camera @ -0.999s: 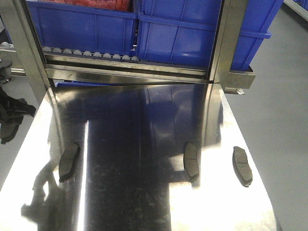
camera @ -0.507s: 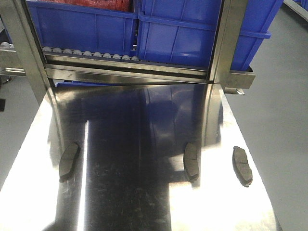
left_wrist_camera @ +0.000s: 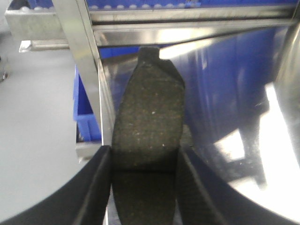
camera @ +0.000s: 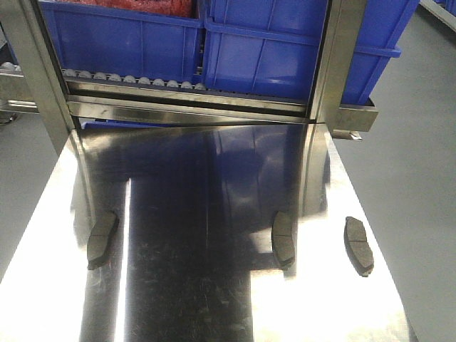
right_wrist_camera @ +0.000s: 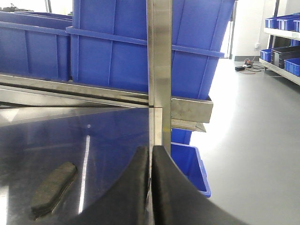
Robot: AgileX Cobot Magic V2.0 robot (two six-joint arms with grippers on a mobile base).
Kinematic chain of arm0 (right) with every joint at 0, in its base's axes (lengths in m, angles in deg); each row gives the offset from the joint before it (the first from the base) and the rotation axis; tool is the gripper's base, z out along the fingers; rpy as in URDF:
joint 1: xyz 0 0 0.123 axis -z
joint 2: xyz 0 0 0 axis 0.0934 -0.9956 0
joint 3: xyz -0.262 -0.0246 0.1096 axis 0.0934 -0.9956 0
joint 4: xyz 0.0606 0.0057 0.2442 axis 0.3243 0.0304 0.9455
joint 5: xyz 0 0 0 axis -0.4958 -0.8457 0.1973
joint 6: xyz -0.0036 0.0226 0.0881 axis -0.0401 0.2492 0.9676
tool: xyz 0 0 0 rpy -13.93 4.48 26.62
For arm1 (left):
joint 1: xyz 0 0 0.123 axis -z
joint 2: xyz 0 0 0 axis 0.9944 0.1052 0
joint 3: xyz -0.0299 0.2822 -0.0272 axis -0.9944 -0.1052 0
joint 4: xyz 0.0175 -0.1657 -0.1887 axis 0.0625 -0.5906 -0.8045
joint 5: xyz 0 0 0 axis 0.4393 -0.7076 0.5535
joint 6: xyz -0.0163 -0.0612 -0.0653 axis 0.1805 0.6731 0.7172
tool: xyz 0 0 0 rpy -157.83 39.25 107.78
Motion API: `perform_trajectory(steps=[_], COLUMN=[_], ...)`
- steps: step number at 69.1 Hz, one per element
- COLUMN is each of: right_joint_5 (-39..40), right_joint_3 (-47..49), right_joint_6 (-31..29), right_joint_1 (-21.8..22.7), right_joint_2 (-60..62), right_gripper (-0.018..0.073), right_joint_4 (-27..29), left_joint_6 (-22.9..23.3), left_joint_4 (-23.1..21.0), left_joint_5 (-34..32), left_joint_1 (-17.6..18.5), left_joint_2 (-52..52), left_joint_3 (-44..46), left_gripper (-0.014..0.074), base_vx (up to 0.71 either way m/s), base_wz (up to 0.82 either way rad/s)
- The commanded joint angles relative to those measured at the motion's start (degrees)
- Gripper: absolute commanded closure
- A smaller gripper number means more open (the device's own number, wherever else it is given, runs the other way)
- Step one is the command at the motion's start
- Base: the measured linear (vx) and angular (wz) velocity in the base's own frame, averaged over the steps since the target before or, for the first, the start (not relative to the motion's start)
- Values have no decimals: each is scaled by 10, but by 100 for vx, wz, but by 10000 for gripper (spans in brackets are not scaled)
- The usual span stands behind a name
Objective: Move and align brake pads A on conveyor
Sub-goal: 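Raise the held brake pad with the left gripper and hold it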
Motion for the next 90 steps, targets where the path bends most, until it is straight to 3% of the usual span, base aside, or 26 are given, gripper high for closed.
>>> perform_trajectory(steps=[1, 20, 84, 90], right_joint_5=[41, 41, 41, 41], right_joint_3=[-9, -9, -9, -9], right_joint_6=[-6, -6, -6, -37], right_joint_1=[3, 3, 3, 3], right_joint_2=[7, 7, 7, 7], right_gripper=[562, 562, 562, 562], right_joint_4=[0, 0, 0, -34], left_joint_6=[1, 2, 2, 2], left_joint_4=[-15, -20, -18, -18], left_joint_5=[-78, -117, -115, -115], left_joint_1=[4, 4, 4, 4], left_joint_2=[-62, -180, -181, -181], left_joint_3=[-24, -75, -75, -75], left_gripper=[555, 555, 555, 555], base_vx=[0, 0, 0, 0], base_wz=[0, 0, 0, 0])
